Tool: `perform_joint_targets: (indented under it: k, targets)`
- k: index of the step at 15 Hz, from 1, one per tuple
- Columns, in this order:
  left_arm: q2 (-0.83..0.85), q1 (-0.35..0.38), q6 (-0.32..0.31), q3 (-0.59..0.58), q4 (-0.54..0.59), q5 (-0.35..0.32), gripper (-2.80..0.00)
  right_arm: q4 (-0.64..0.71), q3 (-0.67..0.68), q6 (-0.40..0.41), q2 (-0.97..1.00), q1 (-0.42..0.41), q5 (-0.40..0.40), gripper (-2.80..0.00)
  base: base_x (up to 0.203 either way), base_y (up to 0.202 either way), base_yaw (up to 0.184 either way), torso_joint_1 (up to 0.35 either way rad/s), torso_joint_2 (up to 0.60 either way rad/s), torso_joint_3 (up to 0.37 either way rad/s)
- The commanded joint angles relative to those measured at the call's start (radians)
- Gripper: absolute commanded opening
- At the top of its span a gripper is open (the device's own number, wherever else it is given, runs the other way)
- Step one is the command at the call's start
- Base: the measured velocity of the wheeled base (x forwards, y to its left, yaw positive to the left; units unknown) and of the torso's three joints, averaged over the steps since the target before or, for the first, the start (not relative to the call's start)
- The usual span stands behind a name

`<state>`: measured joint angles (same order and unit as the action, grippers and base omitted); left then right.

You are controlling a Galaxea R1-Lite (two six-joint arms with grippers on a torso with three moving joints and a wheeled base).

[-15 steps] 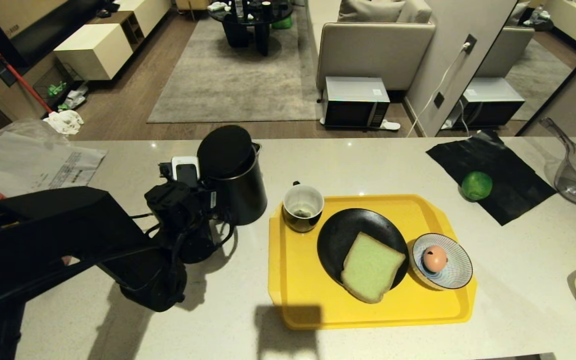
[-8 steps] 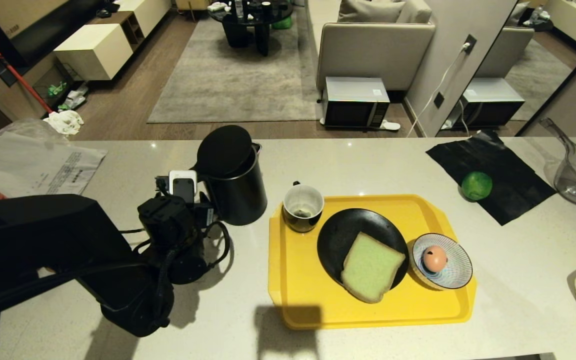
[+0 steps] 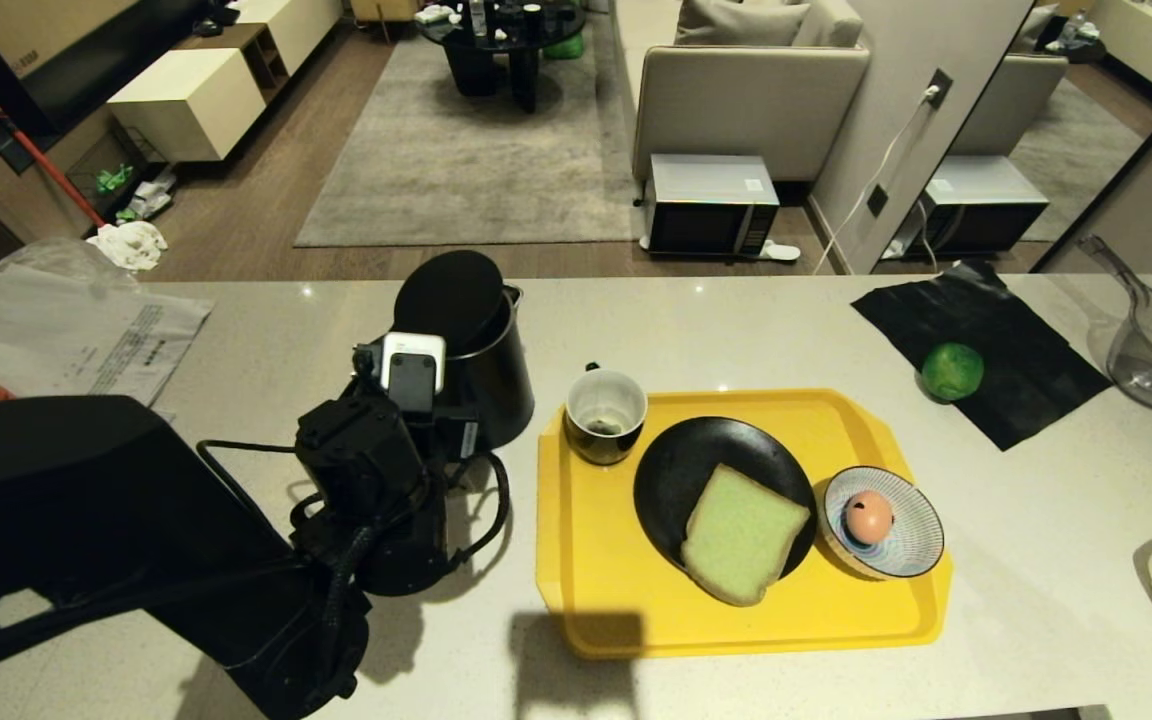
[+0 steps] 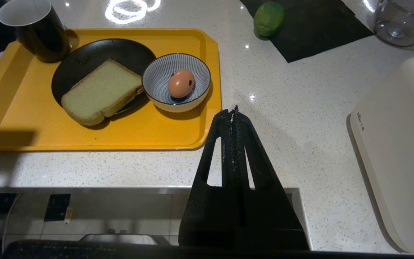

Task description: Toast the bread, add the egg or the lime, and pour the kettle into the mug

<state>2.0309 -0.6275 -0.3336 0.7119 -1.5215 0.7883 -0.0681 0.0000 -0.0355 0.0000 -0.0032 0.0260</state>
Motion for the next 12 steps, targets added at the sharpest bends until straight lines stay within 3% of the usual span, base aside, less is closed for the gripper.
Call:
perform_joint_targets:
  k: [1,2,3,8,12]
  targets:
    - [-0.088,-0.045,-0.043,0.0,-0.009,0.005,0.0,-0.001,0.026,0.0,0.002,0.0,0.0,-2.8,0.0,0.0,0.0,0.0,0.0,0.0]
    - [-0.121,-0.059,-0.074,0.0,-0.009,0.004,0.0,-0.001,0.026,0.0,0.002,0.0,0.0,-2.8,0.0,0.0,0.0,0.0,0.0,0.0]
    - [-0.148,-0.077,-0.101,0.0,-0.009,0.004,-2.8,-0.001,0.026,0.0,0.002,0.0,0.0,-2.8,0.0,0.0,0.0,0.0,0.0,0.0]
    - [-0.233,-0.157,-0.189,-0.001,-0.009,0.004,-2.8,-0.001,0.026,-0.001,0.002,0.0,0.0,-2.8,0.0,0.0,0.0,0.0,0.0,0.0]
    - [-0.339,-0.191,-0.21,-0.042,-0.008,0.007,-2.8,-0.001,0.026,0.0,0.002,0.0,0.0,-2.8,0.0,0.0,0.0,0.0,0.0,0.0]
